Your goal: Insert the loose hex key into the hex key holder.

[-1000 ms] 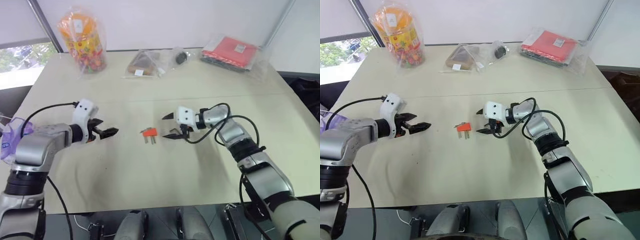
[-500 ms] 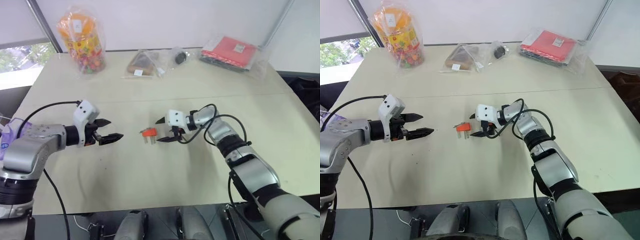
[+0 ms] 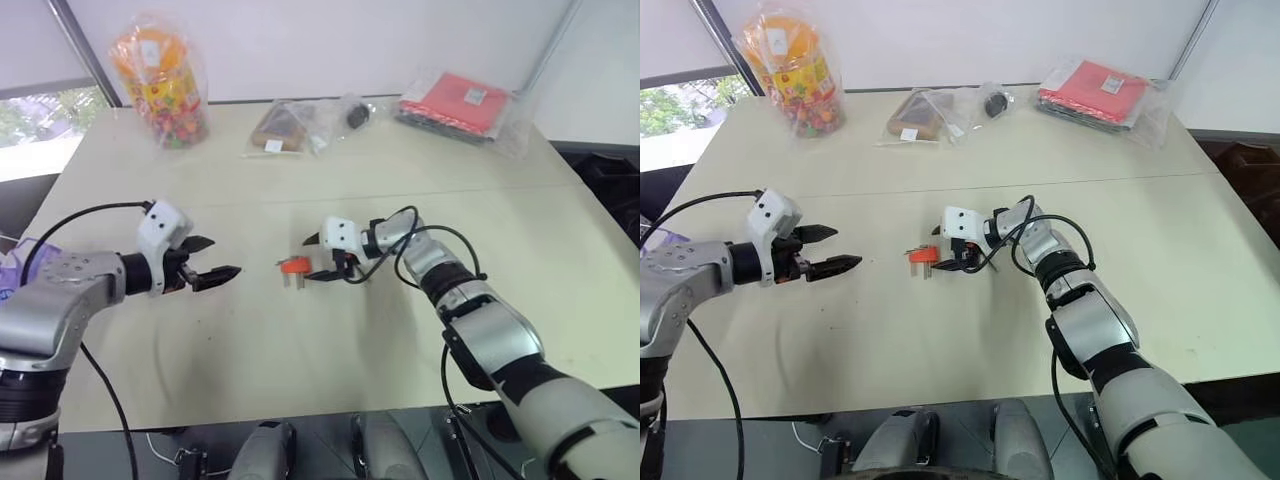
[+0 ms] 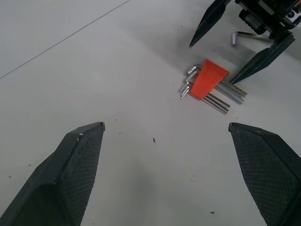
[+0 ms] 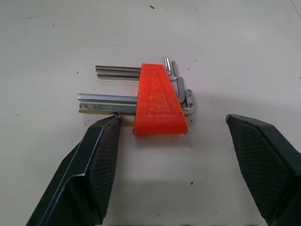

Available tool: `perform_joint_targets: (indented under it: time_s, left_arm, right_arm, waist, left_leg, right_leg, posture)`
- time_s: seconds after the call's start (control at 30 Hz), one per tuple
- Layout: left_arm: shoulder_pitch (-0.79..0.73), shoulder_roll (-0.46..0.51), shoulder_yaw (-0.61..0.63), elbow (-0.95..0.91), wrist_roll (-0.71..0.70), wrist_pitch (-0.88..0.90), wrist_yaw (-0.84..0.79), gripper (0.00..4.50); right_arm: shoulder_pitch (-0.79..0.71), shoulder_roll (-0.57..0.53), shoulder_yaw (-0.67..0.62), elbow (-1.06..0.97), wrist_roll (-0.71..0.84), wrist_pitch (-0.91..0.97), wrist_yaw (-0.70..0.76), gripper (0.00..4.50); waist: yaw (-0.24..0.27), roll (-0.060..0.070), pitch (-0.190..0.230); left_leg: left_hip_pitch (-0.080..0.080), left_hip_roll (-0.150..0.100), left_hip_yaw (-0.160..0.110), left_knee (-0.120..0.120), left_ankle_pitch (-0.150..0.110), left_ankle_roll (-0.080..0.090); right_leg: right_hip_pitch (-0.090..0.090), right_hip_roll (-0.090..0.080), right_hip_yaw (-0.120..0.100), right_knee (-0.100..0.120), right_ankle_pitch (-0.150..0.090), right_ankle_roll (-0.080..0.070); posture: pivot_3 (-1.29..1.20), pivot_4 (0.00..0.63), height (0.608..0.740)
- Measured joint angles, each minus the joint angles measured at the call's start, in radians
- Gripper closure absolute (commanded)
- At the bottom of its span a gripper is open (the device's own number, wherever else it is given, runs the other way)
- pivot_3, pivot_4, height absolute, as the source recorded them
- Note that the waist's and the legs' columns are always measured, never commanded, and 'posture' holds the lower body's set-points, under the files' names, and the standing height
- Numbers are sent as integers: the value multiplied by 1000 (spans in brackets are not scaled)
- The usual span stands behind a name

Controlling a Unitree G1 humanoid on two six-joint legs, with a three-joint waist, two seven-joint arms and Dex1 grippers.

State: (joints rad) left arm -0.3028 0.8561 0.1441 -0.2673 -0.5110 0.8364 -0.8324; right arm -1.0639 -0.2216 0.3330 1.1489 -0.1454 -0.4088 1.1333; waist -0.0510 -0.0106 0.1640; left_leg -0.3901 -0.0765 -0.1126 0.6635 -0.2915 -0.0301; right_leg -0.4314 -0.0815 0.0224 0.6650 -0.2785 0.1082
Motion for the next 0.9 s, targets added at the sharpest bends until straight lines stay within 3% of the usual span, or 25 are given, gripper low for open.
perform_joint_targets:
  time_s: [0.17, 0.53, 0.67, 0.9]
  left_arm:
    - [22, 0, 26, -25, -1, 2, 32, 0]
    - [33, -35, 46, -59, -17, 9, 84, 0]
    - [-21, -74, 29, -45, -25, 2, 90, 0]
    - [-225, -200, 7, 52, -99, -38, 32, 0]
  right_arm:
    - [-6, 28, -3, 35, -12, -12, 0, 3482]
    - [-9, 1, 7, 24, -82, -123, -92, 3477]
    - [27, -101, 11, -91, -169, -266, -306, 3477]
    - [159, -281, -57, -541, -380, -426, -724, 3477]
  waist:
    - [-13, 0, 0]
    - [-11, 0, 0]
    - [-1, 0, 0]
    - [8, 0, 0]
  left_leg:
    - [0, 0, 0, 0, 1, -1]
    - [1, 0, -2, 0, 1, -2]
    - [0, -1, -1, 0, 1, -2]
    - [-1, -1, 1, 0, 1, -2]
  right_leg:
    - [0, 0, 0, 0, 0, 0]
    - [1, 0, 0, 0, 0, 0]
    - [0, 0, 0, 0, 0, 0]
    - [-1, 1, 0, 1, 0, 0]
  posture:
    - [0, 150, 740]
    - [0, 150, 740]
    - [0, 150, 740]
    - [0, 150, 740]
